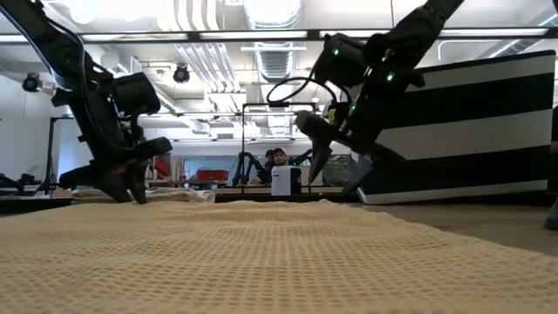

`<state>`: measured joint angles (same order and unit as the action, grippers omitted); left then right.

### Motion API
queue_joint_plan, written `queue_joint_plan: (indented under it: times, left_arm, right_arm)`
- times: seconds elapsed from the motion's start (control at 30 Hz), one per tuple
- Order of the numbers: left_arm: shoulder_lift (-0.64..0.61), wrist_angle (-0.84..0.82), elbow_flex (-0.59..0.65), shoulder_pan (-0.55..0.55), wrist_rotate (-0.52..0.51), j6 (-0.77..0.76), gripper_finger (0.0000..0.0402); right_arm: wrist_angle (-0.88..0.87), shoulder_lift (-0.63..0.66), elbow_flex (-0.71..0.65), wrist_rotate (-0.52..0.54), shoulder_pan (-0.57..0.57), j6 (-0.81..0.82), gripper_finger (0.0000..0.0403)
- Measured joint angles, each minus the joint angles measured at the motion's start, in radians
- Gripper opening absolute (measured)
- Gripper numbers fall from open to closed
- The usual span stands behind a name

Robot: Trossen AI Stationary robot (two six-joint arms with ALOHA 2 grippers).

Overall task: Fold towel
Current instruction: Fold the yellow towel

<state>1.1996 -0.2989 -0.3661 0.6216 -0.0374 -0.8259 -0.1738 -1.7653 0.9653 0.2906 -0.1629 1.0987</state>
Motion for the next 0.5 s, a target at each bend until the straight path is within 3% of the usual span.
queue_joint_plan:
  times: [0.37,0.5]
  left_arm:
    - [-0.036,0.005,0.013,0.0,-0.025,0.074,0.0012]
    - [-0.035,0.01,0.017,0.0,-0.03,0.076,0.0005]
  right_arm:
    - [0.061,-0.118,0.031,0.032,-0.039,-0.079,0.0266]
    - [0.064,-0.117,0.029,0.035,-0.038,-0.073,0.0245]
